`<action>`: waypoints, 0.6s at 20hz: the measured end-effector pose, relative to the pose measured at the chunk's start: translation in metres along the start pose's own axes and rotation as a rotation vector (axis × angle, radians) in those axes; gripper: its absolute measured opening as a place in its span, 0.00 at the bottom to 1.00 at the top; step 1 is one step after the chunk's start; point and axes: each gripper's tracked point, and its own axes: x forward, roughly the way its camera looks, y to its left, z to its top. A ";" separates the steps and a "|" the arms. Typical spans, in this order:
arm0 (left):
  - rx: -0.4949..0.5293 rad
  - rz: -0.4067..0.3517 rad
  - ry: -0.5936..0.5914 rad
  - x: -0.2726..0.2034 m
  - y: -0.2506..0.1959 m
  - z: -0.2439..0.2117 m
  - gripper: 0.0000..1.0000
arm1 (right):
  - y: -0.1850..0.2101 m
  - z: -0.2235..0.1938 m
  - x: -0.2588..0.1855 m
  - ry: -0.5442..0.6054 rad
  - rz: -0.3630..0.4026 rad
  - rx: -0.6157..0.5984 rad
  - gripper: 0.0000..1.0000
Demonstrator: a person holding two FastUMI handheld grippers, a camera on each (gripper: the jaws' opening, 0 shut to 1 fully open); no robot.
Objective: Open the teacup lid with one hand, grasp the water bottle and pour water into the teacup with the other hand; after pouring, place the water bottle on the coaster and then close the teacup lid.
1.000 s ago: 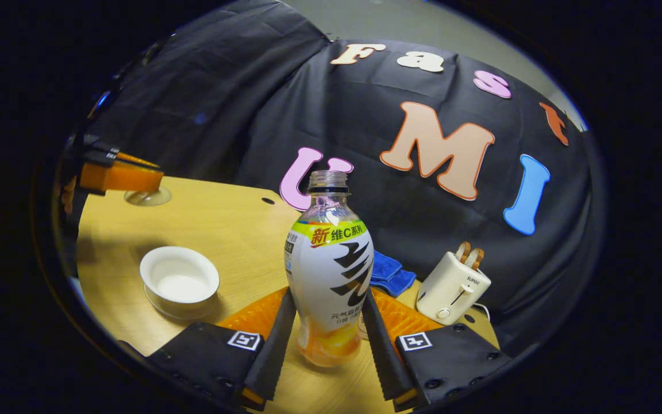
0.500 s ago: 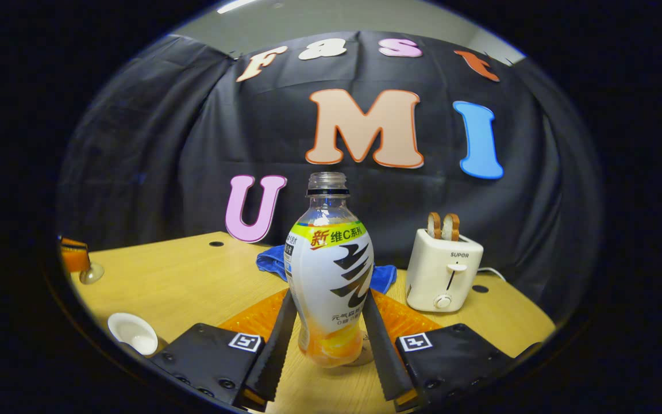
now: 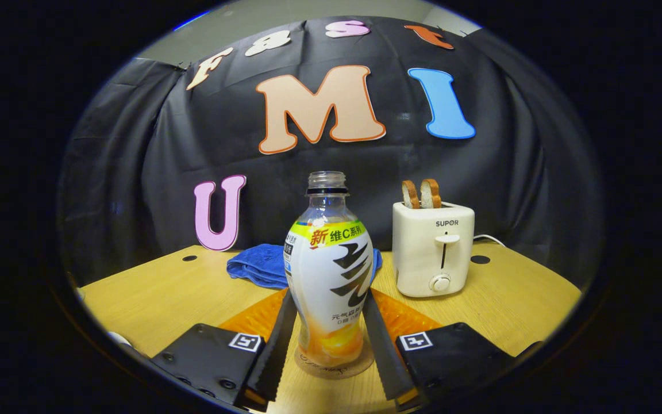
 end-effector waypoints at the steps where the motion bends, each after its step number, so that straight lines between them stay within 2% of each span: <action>1: 0.000 -0.003 -0.002 0.000 -0.002 0.001 0.23 | 0.002 -0.004 0.000 0.010 0.004 0.005 0.72; 4: 0.002 -0.008 -0.006 -0.001 -0.005 0.002 0.23 | 0.003 -0.006 0.001 0.004 0.001 -0.024 0.72; 6: 0.001 -0.009 -0.007 -0.001 -0.007 0.003 0.23 | 0.005 -0.007 -0.001 0.000 0.004 -0.041 0.75; 9: 0.004 -0.009 -0.008 -0.002 -0.009 0.004 0.23 | 0.006 -0.014 -0.003 0.019 0.005 -0.018 0.76; 12: 0.013 -0.011 -0.010 -0.002 -0.013 0.006 0.23 | 0.002 -0.018 -0.005 0.025 -0.008 -0.015 0.87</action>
